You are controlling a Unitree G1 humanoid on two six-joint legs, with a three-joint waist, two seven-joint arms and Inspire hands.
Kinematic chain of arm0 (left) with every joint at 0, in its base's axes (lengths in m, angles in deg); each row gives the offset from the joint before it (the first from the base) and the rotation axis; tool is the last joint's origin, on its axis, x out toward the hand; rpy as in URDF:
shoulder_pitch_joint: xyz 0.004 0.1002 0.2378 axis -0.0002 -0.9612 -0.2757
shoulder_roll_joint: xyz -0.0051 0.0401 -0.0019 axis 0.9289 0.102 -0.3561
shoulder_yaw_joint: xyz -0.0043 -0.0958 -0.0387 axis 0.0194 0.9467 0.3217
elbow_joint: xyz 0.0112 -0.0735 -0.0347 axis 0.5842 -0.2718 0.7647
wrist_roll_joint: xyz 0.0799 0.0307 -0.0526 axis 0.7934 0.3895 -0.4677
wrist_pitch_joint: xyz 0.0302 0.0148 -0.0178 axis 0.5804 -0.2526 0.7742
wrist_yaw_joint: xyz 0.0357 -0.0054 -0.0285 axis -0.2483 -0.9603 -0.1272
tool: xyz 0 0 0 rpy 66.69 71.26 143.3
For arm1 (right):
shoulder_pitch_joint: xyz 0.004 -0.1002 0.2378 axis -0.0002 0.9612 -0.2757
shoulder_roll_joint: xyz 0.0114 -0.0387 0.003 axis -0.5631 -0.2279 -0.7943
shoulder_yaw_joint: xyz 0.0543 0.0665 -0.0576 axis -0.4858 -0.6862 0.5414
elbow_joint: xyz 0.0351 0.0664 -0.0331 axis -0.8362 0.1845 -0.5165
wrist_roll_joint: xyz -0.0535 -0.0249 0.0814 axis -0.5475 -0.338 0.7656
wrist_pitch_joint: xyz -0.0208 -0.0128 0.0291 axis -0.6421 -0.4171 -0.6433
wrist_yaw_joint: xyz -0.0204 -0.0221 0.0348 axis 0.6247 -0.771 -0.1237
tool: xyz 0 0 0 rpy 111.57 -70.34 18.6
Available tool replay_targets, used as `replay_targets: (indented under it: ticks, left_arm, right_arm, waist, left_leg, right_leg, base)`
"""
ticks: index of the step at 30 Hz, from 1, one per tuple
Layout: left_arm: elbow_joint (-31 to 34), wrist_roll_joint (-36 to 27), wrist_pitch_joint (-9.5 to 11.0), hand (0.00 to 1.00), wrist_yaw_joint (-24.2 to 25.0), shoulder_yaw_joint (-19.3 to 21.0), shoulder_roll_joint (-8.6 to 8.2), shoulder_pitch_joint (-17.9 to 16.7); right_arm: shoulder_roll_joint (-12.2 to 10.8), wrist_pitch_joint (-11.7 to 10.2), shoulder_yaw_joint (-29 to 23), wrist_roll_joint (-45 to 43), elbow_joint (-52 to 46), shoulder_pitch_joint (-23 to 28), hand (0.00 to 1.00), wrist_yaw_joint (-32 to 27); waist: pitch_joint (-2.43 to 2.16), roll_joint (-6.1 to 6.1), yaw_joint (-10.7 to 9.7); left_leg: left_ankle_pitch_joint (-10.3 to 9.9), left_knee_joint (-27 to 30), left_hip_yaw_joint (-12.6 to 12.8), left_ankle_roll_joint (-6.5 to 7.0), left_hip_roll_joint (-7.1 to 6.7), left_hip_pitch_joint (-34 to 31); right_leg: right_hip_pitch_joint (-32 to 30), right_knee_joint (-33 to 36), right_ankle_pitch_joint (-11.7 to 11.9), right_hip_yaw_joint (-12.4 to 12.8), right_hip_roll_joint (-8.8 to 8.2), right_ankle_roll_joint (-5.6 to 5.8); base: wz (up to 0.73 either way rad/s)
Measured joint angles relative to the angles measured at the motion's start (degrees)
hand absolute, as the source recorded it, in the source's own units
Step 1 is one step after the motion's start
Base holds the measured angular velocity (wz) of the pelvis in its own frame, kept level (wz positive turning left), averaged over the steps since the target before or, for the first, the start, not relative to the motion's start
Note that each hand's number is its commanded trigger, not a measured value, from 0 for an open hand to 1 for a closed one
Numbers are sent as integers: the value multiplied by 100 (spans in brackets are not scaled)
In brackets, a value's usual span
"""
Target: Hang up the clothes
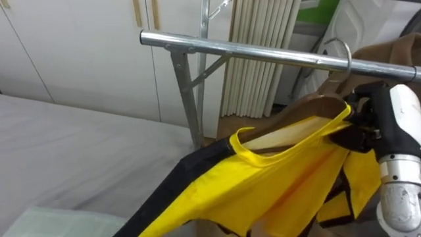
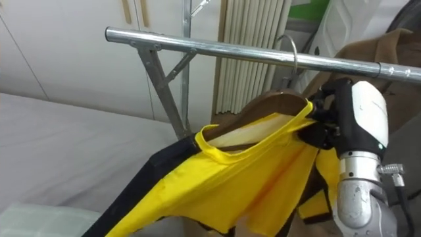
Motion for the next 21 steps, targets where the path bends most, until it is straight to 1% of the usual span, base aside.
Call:
replay_targets:
  ticks: [1,2,3,4,5,6,7,9,12,15,18,20,21]
  left_arm:
    - [511,-8,282,0,-77,-135,11,51]
    - [722,-14,460,0,-140,-175,14,122]
    - [1120,-39,742,0,-281,-268,55,353]
    - [1363,-62,1047,0,-423,-359,130,601]
    - [1388,-83,1182,0,-484,-406,165,718]
    - [1452,-113,1342,0,-496,-474,205,936]
    - [1538,-103,1432,0,-484,-505,204,1014]
    - [1757,-72,1449,0,-420,-558,179,1034]
    - [2175,-71,1447,0,-200,-607,155,864]
    - [2501,-72,1451,0,29,-617,169,872]
    - [2819,-72,1457,0,203,-632,180,873]
    - [2971,-73,1481,0,291,-646,177,873]
    - [3022,-73,1526,0,340,-662,177,873]
  right_arm:
    - [-2,-61,0,-31,10,29,100,-92]
    - [-1,-96,0,-43,10,63,100,-141]
    - [0,-142,1,-79,5,131,100,-202]
    - [3,-159,1,-138,5,142,100,-210]
    - [16,-167,1,-164,5,142,100,-222]
    - [52,-176,3,-193,5,146,100,-261]
    - [65,-180,5,-232,4,151,100,-265]
    - [67,-183,-11,-256,3,162,100,-274]
    - [66,-184,-15,-222,8,163,100,-272]
    - [64,-190,-13,-213,19,164,100,-245]
    - [64,-204,20,-246,26,165,100,-246]
    - [54,-240,40,-294,46,175,100,-243]
    - [52,-248,40,-302,46,196,100,-240]
  waist:
    - [0,0,-26]
    - [-1,-2,-26]
    - [-4,-6,-27]
    - [-12,17,-17]
    - [-21,40,-23]
    - [-42,88,-32]
    - [-60,133,-27]
    - [-69,148,-69]
    - [-67,141,-72]
    - [-69,140,-68]
    - [-72,136,-45]
    - [-71,136,-43]
    - [-71,136,-42]
  left_leg:
    - [0,-3,-13,1,-2,-10]
    - [0,-7,-10,1,-2,-9]
    - [0,-10,7,1,-2,1]
    - [2,-45,39,1,1,29]
    - [3,-71,54,1,1,49]
    - [7,-120,111,4,3,107]
    - [5,-161,121,5,5,171]
    - [5,-208,118,4,6,206]
    - [6,-220,118,3,14,205]
    - [6,-220,124,3,17,213]
    - [6,-221,205,3,24,275]
    - [6,-223,215,3,25,317]
    - [6,-224,239,3,25,359]
  right_leg:
    - [1,-37,26,-49,-19,-2]
    - [2,-40,35,-53,-21,-9]
    - [12,-30,45,-75,-22,-22]
    - [24,-24,68,-59,-17,-59]
    - [24,-22,84,-46,-16,-85]
    - [21,-16,84,12,-4,-88]
    - [28,-5,70,83,16,-102]
    - [33,2,48,92,20,-120]
    - [25,-7,13,44,19,-153]
    - [70,-32,-28,-32,2,-195]
    - [142,-32,-75,-39,1,-232]
    - [186,-33,-95,-31,2,-243]
    - [224,-26,-115,-24,2,-253]
  base:
    - [0]
    - [-8]
    - [-14]
    - [-13]
    - [-17]
    - [-27]
    - [-30]
    - [-13]
    - [5]
    - [14]
    - [5]
    - [0]
    - [-5]
